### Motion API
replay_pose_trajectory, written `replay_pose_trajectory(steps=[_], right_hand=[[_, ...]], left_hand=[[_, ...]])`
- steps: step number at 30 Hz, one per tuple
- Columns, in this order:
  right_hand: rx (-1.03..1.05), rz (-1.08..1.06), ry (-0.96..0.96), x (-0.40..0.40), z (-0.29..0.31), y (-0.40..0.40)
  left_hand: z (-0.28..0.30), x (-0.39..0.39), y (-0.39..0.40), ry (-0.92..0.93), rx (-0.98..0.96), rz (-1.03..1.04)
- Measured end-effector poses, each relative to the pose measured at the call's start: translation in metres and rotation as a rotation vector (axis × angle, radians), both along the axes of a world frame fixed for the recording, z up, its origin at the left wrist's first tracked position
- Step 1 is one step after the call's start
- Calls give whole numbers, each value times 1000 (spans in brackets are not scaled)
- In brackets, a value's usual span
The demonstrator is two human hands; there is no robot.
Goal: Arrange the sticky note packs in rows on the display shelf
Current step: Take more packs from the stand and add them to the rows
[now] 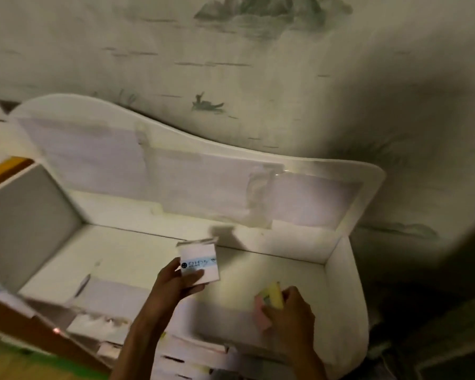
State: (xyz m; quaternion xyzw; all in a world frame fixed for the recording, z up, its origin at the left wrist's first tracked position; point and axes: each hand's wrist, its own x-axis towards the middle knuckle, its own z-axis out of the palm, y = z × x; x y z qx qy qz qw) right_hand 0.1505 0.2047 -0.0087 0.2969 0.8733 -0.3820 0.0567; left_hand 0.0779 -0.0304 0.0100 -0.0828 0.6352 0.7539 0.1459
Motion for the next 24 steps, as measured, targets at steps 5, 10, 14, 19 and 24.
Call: replay_pose_trajectory(steps=[5,10,14,19,24], right_hand=[[-505,23,109,-16,-2,-63],[-698,78,149,-20,18,-167],[-741,141,164,-12,33,-263],[-781,246,173,1,44,-382],[-808,306,134,10,39,-484]], left_hand=[[9,19,-87,29,4,120],[24,45,-187,66,-46,207],[36,71,-275,98,-49,292],[44,102,-395,143,-68,404],[34,121,-507,118,-27,549]])
